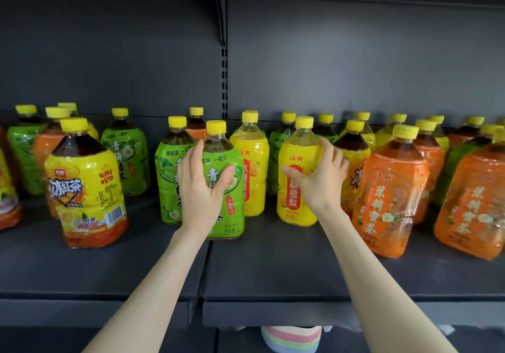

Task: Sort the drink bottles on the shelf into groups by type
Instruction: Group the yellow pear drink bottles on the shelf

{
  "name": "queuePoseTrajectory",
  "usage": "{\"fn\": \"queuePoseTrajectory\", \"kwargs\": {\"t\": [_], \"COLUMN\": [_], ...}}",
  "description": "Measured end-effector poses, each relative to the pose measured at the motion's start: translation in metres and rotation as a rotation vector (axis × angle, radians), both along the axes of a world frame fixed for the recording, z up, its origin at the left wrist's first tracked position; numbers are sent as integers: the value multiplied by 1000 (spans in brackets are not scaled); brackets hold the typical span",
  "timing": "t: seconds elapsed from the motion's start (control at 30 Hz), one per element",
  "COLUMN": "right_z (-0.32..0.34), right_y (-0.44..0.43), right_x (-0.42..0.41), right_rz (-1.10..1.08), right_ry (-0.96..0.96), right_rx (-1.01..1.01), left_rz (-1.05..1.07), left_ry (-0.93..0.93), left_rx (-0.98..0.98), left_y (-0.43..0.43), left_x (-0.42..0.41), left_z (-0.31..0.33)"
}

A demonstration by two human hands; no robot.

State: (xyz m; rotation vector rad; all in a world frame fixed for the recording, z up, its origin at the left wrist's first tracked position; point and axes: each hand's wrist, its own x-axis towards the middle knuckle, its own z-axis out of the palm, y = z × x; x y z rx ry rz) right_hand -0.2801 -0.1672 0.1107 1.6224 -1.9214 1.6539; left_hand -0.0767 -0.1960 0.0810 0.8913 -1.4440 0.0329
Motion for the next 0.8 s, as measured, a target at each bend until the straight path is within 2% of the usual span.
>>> {"fn": "queuePoseTrajectory", "kwargs": {"t": [0.2, 0.4, 0.57, 0.63, 0.7, 0.8], "right_z": [-4, -13, -18, -19, -21, -23], "right_y": [12, 23, 28, 28, 26, 24], "right_x": [8, 9, 2, 2, 0, -6], "right_rz": [251, 343, 340, 354, 361, 384], "right_ry": [-180, -244, -241, -271, -330, -373], "right_rx": [-56, -24, -51, -61, -55, -50], "left_rz": [47, 32, 294, 222, 44, -109], "left_ry": [-4, 15, -3, 10, 21, 28], "left_rx": [13, -14, -82, -194, -242, -123], "left_y": [-9, -11, 4, 19, 30, 28], "left_x": [11, 12, 5, -7, -26, -55], "left_z": [-1, -2, 1, 6, 15, 39]}}
